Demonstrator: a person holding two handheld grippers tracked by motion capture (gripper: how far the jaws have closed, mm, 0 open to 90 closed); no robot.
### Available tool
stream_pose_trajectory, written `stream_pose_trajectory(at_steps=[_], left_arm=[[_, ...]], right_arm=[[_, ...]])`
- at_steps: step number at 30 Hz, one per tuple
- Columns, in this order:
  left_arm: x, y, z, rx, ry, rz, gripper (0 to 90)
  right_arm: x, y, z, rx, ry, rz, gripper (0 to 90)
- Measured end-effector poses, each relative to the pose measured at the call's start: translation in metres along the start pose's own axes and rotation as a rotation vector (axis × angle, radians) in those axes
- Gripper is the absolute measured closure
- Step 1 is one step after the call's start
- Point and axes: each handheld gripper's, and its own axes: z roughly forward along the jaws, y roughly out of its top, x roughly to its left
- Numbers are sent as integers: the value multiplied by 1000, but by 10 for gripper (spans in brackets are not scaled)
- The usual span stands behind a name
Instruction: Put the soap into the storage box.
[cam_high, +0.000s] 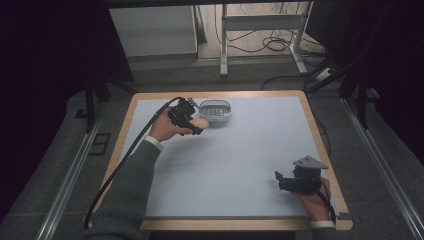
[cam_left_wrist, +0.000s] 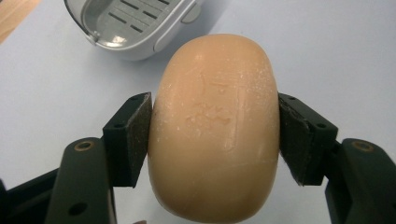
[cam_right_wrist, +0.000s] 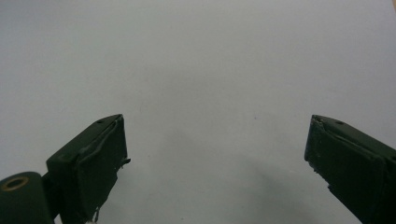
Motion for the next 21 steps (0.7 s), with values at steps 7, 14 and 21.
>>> stream_pose_trajectory(at_steps=[7,14,21], left_arm=[[3,7,3,-1,0,4,331],[6,14,5,3,-9,4,332],[10,20,6,4,-11,1,333]], right_arm=[[1,1,-1,-6,0,-4,57],[1,1,-1,-4,1,-2,57],[1,1,-1,-7,1,-4,57]])
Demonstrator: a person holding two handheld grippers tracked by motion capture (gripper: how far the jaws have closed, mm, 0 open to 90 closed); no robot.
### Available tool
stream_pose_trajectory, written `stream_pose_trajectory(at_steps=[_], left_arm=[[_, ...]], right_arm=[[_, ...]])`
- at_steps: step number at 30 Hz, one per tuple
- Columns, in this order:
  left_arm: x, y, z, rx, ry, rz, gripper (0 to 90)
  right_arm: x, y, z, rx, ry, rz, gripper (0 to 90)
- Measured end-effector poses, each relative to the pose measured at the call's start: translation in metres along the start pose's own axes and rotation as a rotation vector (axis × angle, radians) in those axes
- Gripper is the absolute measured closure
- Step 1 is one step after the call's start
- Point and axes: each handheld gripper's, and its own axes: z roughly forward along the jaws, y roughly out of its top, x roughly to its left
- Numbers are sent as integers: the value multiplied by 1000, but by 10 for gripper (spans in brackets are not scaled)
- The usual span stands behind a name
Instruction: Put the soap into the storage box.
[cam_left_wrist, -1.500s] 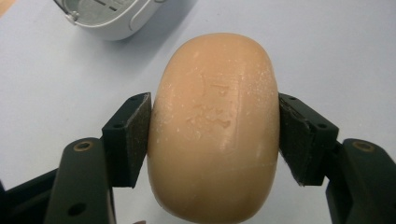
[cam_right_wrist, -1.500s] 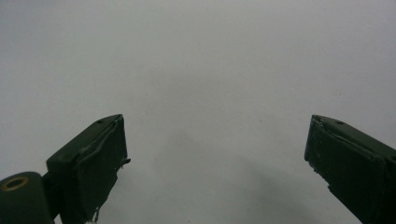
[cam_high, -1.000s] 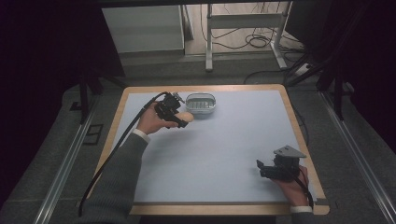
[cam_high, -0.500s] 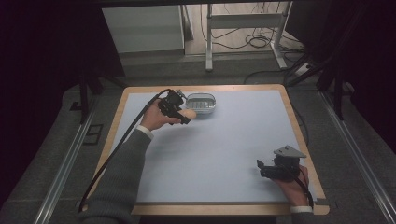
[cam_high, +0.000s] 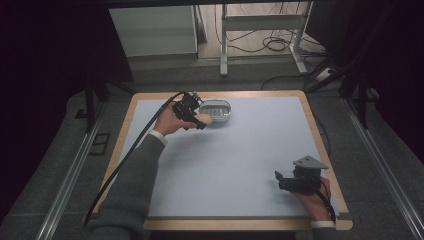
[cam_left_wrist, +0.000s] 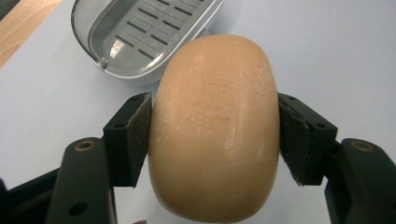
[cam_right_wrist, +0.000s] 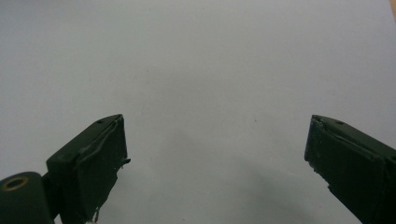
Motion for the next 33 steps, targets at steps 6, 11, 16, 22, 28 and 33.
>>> stream_pose_trajectory(at_steps=[6,11,16,22,28,33], left_arm=[[4,5,2,0,-3,-3,333],[7,11,8,6,-4,1,333],[9,18,15,1,-17,3,334],[13,25,16,5,-27,2,334],[14,33,17,-5,-26,5,334],[16,39,18,-8,-23,13,334]], right_arm=[[1,0,0,3,1,-4,57],[1,0,0,0,3,-5,57],[0,0,0,0,3,-3,57],[-2,0,0,-4,1,5,57],[0,1,-1,-9,7,-3,57],[0,1,-2,-9,6,-2,57]])
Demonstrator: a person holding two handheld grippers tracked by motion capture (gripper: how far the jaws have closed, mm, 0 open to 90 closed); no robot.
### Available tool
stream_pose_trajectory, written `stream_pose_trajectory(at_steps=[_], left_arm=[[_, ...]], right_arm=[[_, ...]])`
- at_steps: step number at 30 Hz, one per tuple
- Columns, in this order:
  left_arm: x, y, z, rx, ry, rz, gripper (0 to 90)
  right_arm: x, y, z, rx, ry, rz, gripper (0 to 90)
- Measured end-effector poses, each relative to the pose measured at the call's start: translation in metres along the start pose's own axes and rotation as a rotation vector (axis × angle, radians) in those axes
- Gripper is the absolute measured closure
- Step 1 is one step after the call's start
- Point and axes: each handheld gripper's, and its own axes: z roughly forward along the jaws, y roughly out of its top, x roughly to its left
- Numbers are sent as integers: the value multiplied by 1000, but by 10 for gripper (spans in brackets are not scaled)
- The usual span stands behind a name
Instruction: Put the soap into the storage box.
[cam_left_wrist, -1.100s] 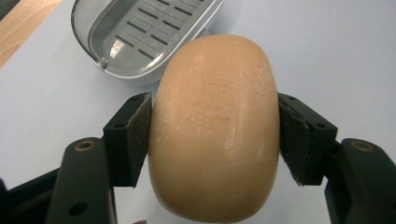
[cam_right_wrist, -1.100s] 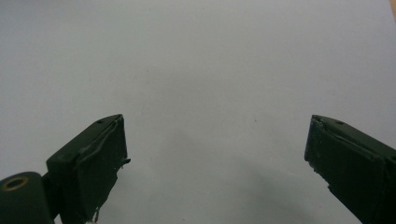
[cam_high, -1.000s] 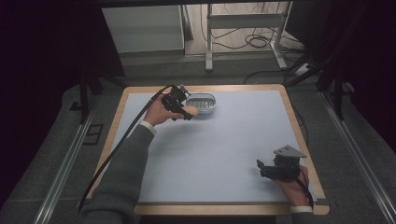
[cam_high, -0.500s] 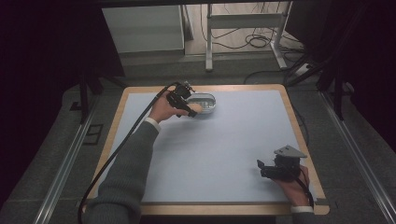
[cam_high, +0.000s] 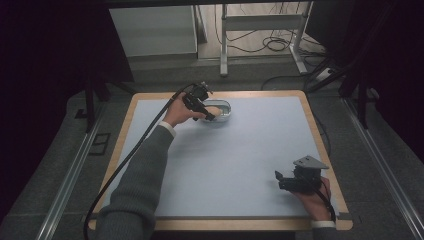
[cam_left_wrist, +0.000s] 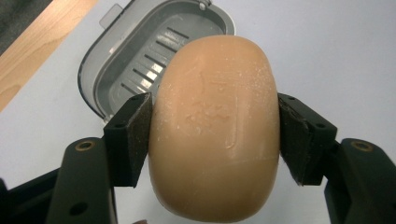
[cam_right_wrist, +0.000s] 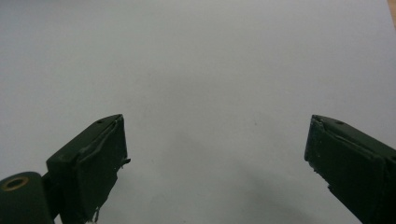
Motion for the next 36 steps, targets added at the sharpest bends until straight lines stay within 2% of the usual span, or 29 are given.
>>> stream_pose_trajectory(at_steps=[5,15,18,27,36], left_arm=[[3,4,4,4,5,-4,335],[12,11,16,-5,-14,-24,335],[13,14,19,8,-4,-16,335],[15,26,31,11,-10,9,335],[23,29,46,25,-25,3,335]], right_arm=[[-1,0,0,-1,-4,2,57],[-2,0,0,1,-9,7,57],[-3,0,-1,2,-13,7,57],[-3,0,-1,1,-16,10,57],[-5,-3,3,13,-17,14,57]])
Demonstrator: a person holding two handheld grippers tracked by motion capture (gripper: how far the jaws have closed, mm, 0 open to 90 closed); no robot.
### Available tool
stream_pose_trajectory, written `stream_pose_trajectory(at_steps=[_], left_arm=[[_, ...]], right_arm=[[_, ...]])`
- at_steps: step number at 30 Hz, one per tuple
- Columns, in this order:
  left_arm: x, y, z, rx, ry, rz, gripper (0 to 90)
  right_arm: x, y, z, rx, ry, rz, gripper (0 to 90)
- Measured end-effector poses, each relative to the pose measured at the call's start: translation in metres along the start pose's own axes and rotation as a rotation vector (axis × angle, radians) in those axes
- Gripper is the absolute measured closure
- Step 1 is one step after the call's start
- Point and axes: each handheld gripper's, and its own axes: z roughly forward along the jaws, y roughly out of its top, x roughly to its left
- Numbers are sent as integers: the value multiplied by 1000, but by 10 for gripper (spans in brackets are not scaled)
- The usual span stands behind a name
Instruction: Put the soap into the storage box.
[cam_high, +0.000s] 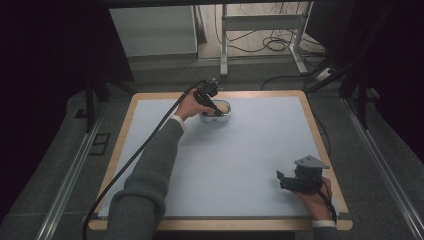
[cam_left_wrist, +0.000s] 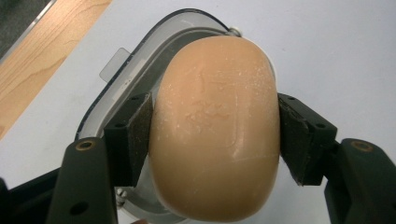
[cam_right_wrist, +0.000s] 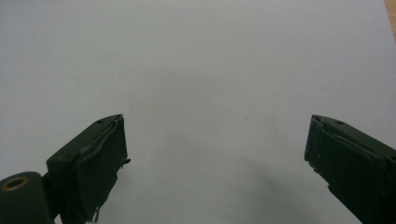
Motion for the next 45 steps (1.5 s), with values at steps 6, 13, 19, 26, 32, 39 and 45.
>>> stream_pose_trajectory(at_steps=[6,13,19,26,32,39,45], left_arm=[[4,-2,7,17,8,-7,333],[1,-2,3,4,5,-11,276],[-4,-8,-5,-20,0,-12,255],[-8,-20,-18,-51,23,-14,241],[-16,-30,-32,-84,38,13,218],[-28,-46,-47,-117,42,23,209],[-44,-63,-57,-134,42,30,207]], right_arm=[[-1,-1,1,3,0,2,57],[-1,0,0,2,-2,3,57],[-1,0,-1,1,-4,1,57],[1,1,-1,1,-2,0,57],[3,1,0,4,-3,-5,57],[4,1,1,5,-1,-13,57],[4,1,0,0,0,-14,57]])
